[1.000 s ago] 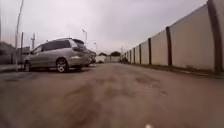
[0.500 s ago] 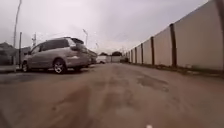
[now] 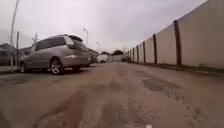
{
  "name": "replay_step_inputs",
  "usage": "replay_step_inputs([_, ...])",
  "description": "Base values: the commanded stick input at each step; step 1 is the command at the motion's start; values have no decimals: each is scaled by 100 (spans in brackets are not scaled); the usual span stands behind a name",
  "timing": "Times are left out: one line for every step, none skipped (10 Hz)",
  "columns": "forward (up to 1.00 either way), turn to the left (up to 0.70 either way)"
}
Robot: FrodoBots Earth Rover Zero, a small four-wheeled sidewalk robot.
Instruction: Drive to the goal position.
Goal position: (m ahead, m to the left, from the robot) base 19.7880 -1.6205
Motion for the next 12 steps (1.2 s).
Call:
replay_step_inputs([85,1])
replay_step_inputs([85,1])
replay_step_inputs([85,1])
replay_step_inputs([85,1])
replay_step_inputs([85,1])
replay_step_inputs([85,1])
replay_step_inputs([85,1])
replay_step_inputs([85,1])
replay_step_inputs([85,1])
replay_step_inputs([85,1])
replay_step_inputs([85,1])
replay_step_inputs([85,1])
